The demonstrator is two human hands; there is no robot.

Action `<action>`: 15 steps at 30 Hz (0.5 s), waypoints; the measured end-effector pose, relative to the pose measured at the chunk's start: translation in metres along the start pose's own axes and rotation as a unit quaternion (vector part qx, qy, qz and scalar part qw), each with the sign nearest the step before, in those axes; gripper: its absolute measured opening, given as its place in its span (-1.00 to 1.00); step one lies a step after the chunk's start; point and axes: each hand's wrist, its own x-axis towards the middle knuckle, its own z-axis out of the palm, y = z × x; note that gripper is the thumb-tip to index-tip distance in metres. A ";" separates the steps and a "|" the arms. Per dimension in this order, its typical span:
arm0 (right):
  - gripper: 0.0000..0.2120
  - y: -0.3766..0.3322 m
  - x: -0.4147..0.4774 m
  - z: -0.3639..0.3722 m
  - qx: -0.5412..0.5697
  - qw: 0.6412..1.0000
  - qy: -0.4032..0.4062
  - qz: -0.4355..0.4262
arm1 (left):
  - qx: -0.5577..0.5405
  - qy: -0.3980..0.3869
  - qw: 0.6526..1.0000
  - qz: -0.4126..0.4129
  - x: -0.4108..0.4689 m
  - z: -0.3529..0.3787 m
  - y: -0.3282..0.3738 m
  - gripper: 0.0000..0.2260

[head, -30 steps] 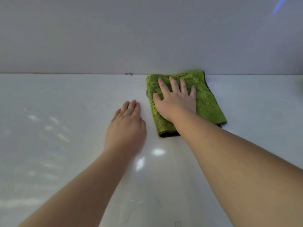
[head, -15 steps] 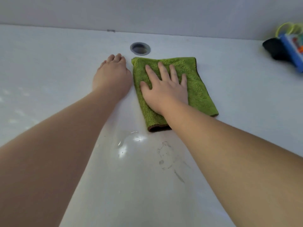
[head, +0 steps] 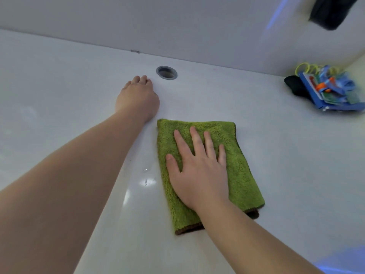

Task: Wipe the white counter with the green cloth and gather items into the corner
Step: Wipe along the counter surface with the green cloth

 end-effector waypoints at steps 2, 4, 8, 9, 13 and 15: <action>-0.40 -0.001 -0.004 0.000 0.000 1.000 0.003 0.004 | -0.001 0.001 1.000 -0.002 -0.001 -0.001 0.000 -0.57; -0.40 -0.002 -0.006 -0.001 0.001 1.000 0.006 0.008 | 0.002 0.000 1.000 0.000 -0.001 -0.001 0.001 -0.56; -0.40 -0.006 -0.013 -0.001 0.005 1.000 0.006 0.017 | 0.007 0.002 1.000 0.003 -0.002 -0.002 0.000 -0.56; -0.40 -0.009 -0.014 0.000 0.005 1.000 0.006 0.018 | 0.009 0.001 1.000 0.002 -0.002 -0.003 -0.003 -0.56; -0.40 -0.014 -0.023 0.000 0.009 1.000 0.008 0.024 | 0.012 -0.001 1.000 0.000 -0.001 -0.003 -0.006 -0.55; -0.40 -0.019 -0.033 0.000 0.010 1.000 0.015 0.024 | 0.011 -0.003 1.000 -0.001 -0.003 -0.003 -0.007 -0.55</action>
